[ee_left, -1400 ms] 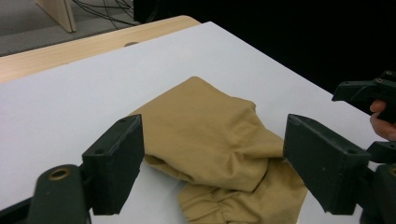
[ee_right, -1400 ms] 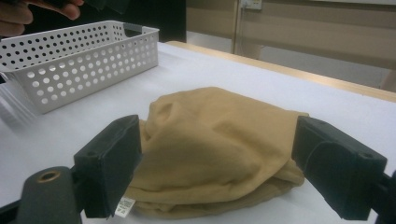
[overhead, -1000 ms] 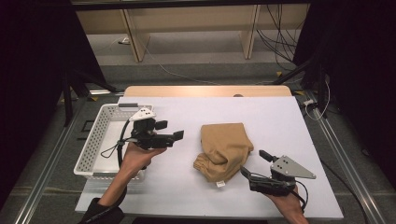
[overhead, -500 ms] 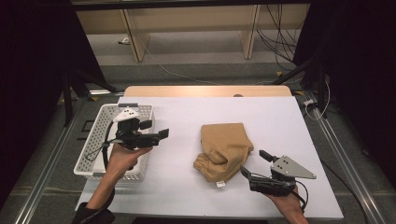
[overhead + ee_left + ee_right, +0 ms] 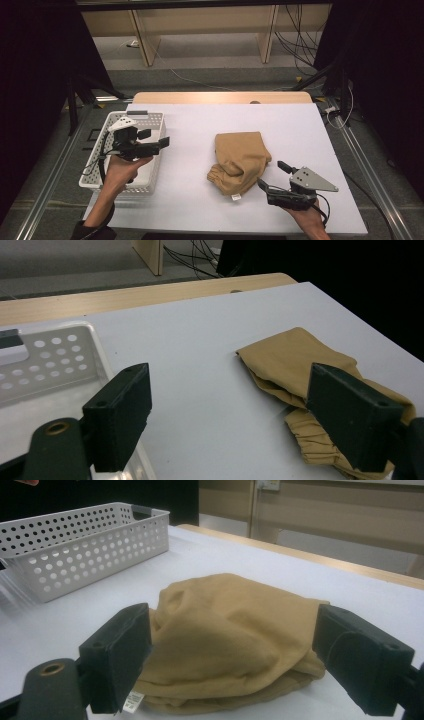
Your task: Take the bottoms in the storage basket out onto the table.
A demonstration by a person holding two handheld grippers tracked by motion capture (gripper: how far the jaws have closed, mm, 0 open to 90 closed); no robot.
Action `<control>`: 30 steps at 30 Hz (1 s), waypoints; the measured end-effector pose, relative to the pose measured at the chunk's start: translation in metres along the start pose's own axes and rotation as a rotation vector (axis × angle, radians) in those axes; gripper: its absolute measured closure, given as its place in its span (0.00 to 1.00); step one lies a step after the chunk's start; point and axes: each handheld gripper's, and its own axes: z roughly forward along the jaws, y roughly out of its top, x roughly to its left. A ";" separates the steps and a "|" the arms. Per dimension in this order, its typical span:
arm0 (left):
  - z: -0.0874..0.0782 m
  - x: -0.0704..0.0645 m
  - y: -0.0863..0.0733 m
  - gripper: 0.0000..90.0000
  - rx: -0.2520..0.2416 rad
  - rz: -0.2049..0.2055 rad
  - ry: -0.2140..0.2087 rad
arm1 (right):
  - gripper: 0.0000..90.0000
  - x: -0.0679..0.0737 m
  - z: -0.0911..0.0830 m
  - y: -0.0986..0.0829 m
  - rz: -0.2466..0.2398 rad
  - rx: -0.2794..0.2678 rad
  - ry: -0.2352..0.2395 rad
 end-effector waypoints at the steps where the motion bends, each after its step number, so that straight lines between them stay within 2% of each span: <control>1: -0.001 0.001 0.000 0.20 0.000 -0.003 0.006 | 0.19 0.000 0.000 0.000 0.001 0.000 0.000; 8: -0.009 0.011 -0.001 0.20 -0.004 -0.006 0.049 | 0.19 0.000 0.000 0.000 -0.001 0.000 0.003; 9: -0.012 0.015 0.000 0.20 -0.002 -0.006 0.074 | 0.19 0.000 0.000 0.000 0.001 0.000 0.003; 11: -0.015 0.017 0.000 0.20 -0.005 -0.005 0.086 | 0.19 -0.001 0.000 0.000 0.001 0.000 0.004; 15: -0.028 0.032 0.002 0.20 -0.028 -0.038 0.125 | 0.19 -0.001 -0.001 0.000 0.001 0.009 0.003; 16: -0.028 0.032 0.002 0.20 -0.028 -0.038 0.125 | 0.19 -0.001 -0.001 0.000 0.001 0.009 0.003; 17: -0.032 0.037 0.002 0.20 -0.033 -0.045 0.156 | 0.19 -0.001 0.000 0.000 0.002 0.001 0.006; 19: -0.034 0.040 0.002 0.21 -0.039 -0.049 0.166 | 0.19 -0.001 0.001 -0.001 0.003 -0.002 0.008; 23: -0.043 0.052 0.000 0.21 -0.037 -0.068 0.212 | 0.19 -0.002 0.001 -0.001 0.004 -0.002 0.012; 26: -0.046 0.058 0.000 0.21 -0.033 -0.077 0.228 | 0.19 -0.003 0.001 -0.001 0.005 0.000 0.012; 27: -0.050 0.063 -0.001 0.21 -0.030 -0.082 0.248 | 0.19 -0.004 0.001 -0.001 0.011 0.000 0.010; 30: -0.052 0.068 -0.003 0.21 -0.030 -0.095 0.265 | 0.19 -0.004 0.000 -0.001 0.015 0.002 0.011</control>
